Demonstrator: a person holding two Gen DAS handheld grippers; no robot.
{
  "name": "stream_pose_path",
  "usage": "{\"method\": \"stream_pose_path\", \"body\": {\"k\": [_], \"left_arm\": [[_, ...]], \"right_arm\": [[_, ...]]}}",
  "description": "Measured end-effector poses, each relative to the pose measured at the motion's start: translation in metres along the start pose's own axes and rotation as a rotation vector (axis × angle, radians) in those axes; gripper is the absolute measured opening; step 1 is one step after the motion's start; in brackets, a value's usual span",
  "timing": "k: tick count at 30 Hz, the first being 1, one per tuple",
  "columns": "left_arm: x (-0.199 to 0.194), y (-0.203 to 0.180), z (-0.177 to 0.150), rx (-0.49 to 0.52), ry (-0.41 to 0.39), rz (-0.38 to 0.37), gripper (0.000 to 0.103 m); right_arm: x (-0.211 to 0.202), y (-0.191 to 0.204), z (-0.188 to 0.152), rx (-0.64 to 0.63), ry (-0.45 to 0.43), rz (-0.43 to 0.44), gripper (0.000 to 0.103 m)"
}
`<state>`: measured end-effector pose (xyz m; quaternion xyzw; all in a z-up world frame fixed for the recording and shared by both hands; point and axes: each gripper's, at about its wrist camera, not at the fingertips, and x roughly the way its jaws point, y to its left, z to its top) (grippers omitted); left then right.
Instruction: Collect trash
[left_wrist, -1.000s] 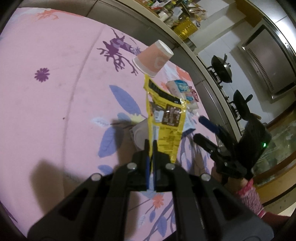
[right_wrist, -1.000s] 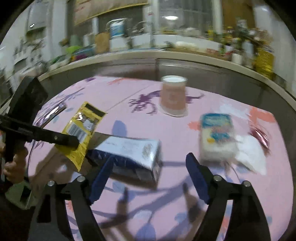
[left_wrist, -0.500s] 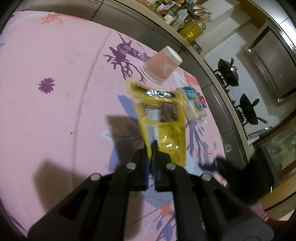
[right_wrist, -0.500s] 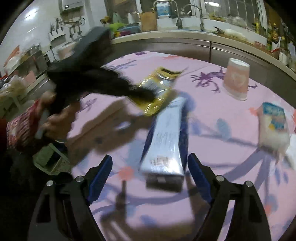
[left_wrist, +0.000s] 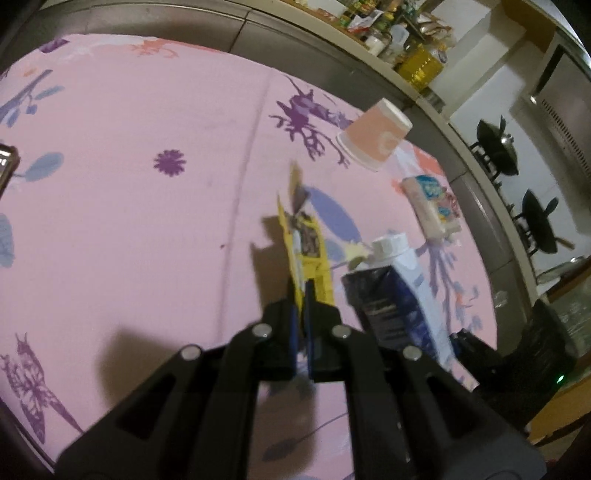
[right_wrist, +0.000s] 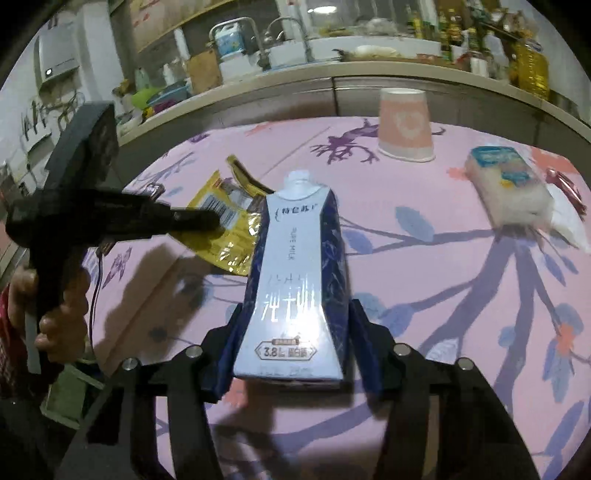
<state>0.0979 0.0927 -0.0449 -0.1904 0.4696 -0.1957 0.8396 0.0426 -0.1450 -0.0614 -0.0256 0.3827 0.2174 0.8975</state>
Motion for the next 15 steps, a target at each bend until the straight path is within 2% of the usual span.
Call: {"method": "stream_pose_path", "body": {"k": [4,15], "left_arm": [[0.008,-0.013,-0.008,0.040,0.027,-0.010,0.003],[0.056,-0.071,-0.036,0.136,0.173,-0.125,0.003]], "right_arm": [[-0.018,-0.017,-0.011,0.071,-0.033,-0.057,0.051],[-0.079,-0.073,-0.059,0.292,-0.103,-0.224,0.050]]}}
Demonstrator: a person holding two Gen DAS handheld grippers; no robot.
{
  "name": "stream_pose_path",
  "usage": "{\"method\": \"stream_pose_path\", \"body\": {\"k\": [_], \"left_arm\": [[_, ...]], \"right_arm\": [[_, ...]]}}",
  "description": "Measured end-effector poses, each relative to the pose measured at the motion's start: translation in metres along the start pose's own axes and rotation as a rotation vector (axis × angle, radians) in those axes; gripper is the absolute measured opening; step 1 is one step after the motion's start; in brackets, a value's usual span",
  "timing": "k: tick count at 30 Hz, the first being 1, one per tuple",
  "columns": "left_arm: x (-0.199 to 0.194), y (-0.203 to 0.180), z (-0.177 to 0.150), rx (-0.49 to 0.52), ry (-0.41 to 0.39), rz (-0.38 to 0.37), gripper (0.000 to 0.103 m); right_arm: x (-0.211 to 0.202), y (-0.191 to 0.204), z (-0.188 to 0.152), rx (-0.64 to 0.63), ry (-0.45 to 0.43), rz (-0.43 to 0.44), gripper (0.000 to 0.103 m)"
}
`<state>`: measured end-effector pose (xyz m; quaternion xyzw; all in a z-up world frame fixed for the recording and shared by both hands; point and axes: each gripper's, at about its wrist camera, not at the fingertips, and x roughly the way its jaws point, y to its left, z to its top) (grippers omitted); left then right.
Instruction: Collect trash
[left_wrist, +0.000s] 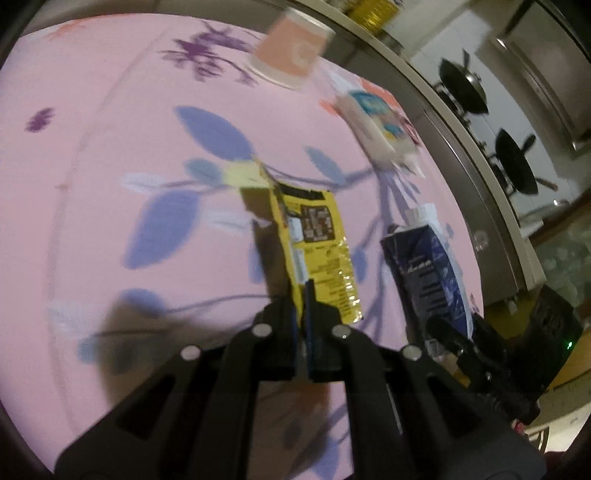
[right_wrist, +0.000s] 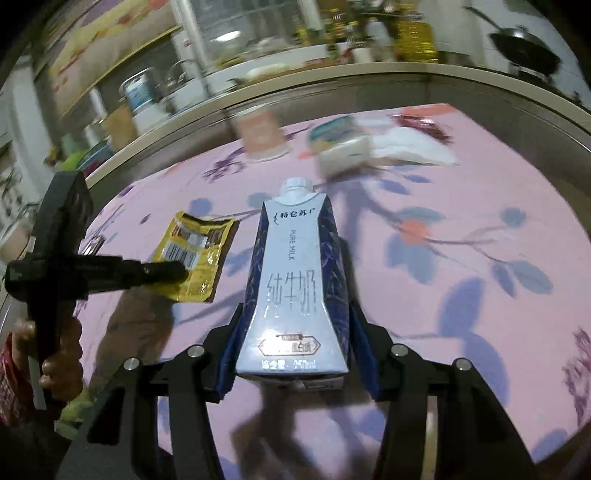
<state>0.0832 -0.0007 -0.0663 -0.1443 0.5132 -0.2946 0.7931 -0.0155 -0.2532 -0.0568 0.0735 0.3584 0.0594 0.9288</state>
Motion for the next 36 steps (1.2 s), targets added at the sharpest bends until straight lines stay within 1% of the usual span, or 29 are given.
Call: {"method": "stream_pose_path", "body": {"k": [7,12,14,19,26,36], "left_arm": [[0.030,-0.052,0.004,0.115,0.054,-0.021,0.003],[0.047,-0.090,0.011,0.216,0.055,0.019,0.003],[0.055,-0.106,0.013,0.265,0.050,0.047,0.003],[0.072,-0.137,0.017,0.346,0.042,0.099,0.003],[0.087,-0.159,0.019,0.401,0.041,0.137,0.003],[0.099,-0.166,0.020,0.415,0.054,0.167,0.003]], "right_arm": [[-0.017,-0.034,-0.006,0.095,-0.044,-0.078,0.050],[-0.030,-0.055,-0.012,0.133,-0.077,-0.142,0.050],[-0.034,-0.065,-0.014,0.158,-0.087,-0.161,0.050],[-0.044,-0.090,-0.018,0.223,-0.112,-0.194,0.050],[-0.052,-0.108,-0.021,0.269,-0.130,-0.194,0.050],[-0.053,-0.115,-0.022,0.287,-0.143,-0.187,0.050]]}}
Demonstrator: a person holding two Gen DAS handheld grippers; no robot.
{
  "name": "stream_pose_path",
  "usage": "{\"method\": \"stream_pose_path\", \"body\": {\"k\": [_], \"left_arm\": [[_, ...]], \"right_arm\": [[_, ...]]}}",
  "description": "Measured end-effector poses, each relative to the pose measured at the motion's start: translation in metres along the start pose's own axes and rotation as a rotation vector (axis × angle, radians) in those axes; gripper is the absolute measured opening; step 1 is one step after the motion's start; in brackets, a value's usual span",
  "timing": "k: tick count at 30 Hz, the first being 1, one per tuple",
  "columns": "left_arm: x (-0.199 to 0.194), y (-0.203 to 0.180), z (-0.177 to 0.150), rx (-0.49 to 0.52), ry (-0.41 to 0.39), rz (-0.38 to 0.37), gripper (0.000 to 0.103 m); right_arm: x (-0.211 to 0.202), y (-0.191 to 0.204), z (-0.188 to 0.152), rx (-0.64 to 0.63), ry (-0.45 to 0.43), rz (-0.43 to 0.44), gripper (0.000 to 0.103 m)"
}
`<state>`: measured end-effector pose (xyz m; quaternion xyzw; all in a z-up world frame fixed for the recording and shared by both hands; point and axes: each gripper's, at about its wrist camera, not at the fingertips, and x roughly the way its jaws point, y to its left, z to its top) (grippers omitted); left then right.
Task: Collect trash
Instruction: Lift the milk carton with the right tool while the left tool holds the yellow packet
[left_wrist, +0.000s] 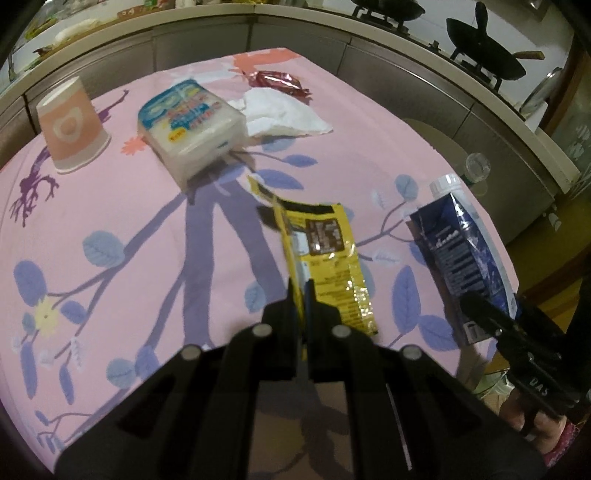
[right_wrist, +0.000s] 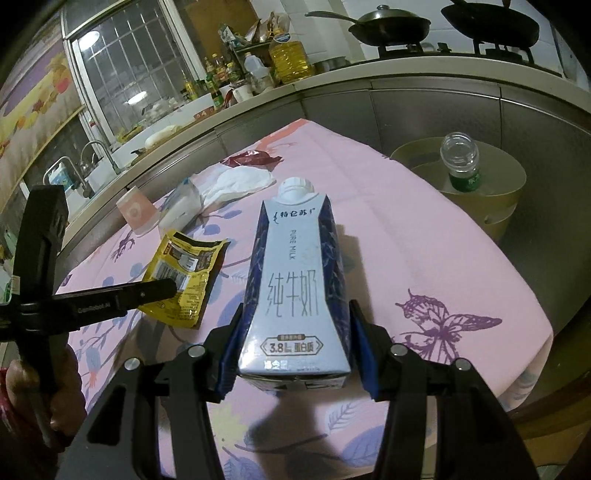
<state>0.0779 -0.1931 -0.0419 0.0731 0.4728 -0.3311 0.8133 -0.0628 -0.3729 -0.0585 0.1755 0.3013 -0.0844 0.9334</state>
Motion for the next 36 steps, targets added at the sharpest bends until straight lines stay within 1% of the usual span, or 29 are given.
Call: {"method": "stream_pose_path", "body": {"k": [23,36], "left_arm": [[0.002,-0.007,0.000,0.041,-0.018,0.069,0.003],[0.005,-0.009,0.000,0.050,-0.018,0.088,0.003]], "right_arm": [[-0.006,0.001,-0.004,-0.003,0.004,-0.014,0.050],[-0.012,-0.002,-0.006,0.011,-0.009,-0.015,0.051]]}}
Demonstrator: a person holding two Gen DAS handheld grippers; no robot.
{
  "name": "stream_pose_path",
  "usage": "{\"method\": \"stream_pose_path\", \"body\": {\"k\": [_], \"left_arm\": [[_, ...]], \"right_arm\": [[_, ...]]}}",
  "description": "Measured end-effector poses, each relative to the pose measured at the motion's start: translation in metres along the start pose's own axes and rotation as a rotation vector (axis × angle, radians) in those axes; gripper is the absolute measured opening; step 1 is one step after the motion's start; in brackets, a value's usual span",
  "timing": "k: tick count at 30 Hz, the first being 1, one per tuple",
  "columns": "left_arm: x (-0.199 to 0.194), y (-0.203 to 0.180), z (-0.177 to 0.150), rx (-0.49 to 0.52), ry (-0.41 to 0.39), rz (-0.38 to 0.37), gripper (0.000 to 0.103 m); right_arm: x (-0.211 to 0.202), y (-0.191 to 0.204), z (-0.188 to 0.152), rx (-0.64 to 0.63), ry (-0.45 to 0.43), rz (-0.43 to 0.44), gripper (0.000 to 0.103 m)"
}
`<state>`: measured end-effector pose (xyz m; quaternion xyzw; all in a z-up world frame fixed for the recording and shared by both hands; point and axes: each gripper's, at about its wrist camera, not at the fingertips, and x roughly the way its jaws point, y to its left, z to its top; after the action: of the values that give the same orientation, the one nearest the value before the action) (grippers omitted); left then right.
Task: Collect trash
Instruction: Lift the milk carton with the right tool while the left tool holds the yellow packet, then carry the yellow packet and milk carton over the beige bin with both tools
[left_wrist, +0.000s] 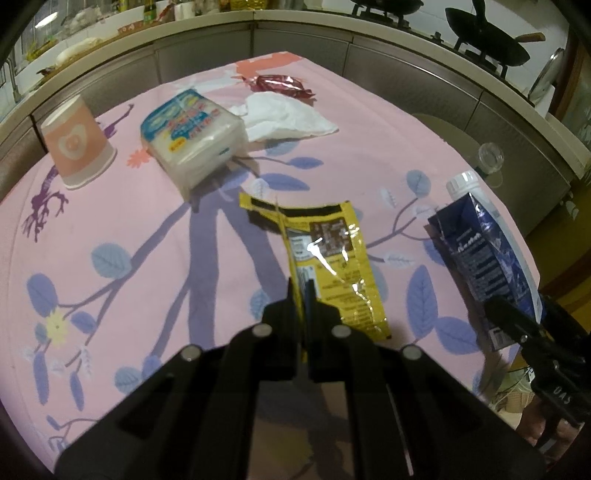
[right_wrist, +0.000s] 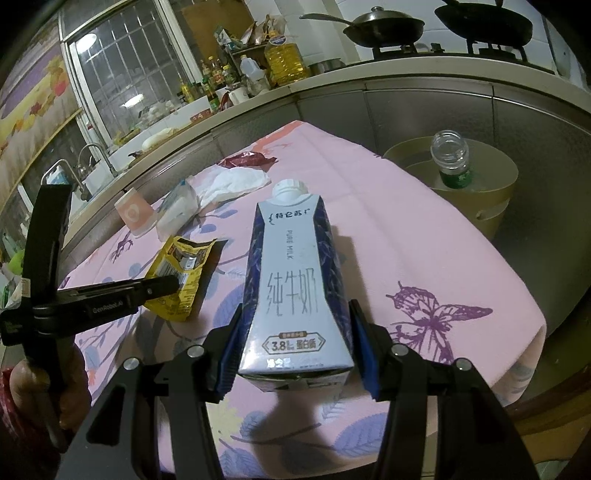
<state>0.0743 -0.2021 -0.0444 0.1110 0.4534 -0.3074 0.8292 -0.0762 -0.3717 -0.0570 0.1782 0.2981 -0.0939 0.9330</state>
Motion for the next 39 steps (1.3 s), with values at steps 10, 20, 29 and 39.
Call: {"method": "stream_pose_path", "body": {"k": [10,20,29,39], "left_arm": [[0.002,-0.003,0.002,0.010,-0.003,0.013,0.003],[0.004,-0.005,0.004,0.021,-0.006,0.024,0.003],[0.007,-0.007,0.009,0.032,-0.008,0.034,0.003],[0.010,-0.011,0.015,0.048,-0.010,0.046,0.003]], "right_arm": [[-0.004,-0.003,-0.003,0.000,-0.007,0.004,0.052],[-0.009,-0.001,-0.007,-0.008,-0.029,0.008,0.053],[-0.007,-0.002,-0.004,-0.013,-0.039,0.009,0.057],[-0.004,-0.002,-0.003,-0.014,-0.045,0.014,0.058]]}}
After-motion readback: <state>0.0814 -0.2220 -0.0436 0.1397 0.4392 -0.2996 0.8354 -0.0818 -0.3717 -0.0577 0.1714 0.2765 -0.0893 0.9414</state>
